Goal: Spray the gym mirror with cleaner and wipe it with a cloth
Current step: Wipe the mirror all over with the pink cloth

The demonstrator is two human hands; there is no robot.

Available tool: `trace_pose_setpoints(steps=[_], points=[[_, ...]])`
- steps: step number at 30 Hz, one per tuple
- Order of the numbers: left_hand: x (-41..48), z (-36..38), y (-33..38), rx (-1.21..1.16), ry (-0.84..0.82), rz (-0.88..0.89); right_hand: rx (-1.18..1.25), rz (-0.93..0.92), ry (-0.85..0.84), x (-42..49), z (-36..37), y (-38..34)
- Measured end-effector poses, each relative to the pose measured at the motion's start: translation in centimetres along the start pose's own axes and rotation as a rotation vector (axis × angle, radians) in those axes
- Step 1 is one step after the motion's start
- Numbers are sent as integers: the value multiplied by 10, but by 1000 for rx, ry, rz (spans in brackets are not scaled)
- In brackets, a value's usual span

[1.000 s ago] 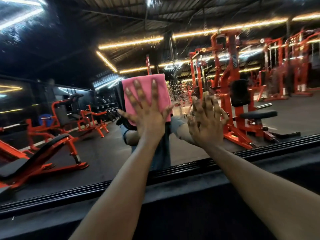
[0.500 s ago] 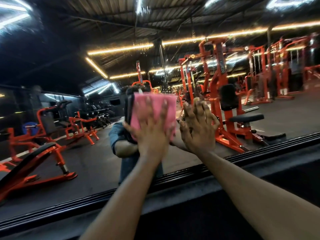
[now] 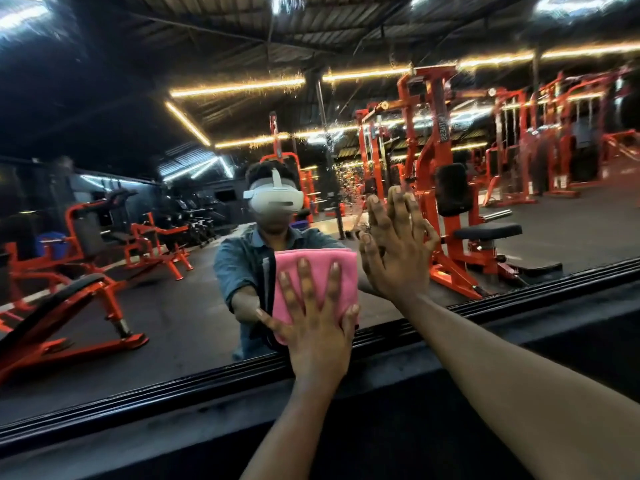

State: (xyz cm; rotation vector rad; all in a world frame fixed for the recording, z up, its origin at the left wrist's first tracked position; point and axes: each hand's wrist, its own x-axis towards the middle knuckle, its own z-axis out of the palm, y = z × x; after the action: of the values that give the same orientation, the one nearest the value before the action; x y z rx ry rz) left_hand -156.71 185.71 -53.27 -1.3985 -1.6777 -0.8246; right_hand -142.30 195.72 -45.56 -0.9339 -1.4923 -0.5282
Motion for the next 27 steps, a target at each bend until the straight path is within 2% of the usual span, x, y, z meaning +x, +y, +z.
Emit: trace_pose_setpoints(steps=[4, 7, 9, 27], points=[[23, -13, -18, -13, 47, 13, 10, 12, -4, -2, 2, -1], [63, -35, -34, -58, 97, -168, -42, 16, 15, -2, 6, -2], [77, -45, -34, -59, 115, -229, -46, 19, 24, -1, 7, -2], [71, -43, -28, -99, 166, -224, -81, 12, 69, 0, 7, -3]])
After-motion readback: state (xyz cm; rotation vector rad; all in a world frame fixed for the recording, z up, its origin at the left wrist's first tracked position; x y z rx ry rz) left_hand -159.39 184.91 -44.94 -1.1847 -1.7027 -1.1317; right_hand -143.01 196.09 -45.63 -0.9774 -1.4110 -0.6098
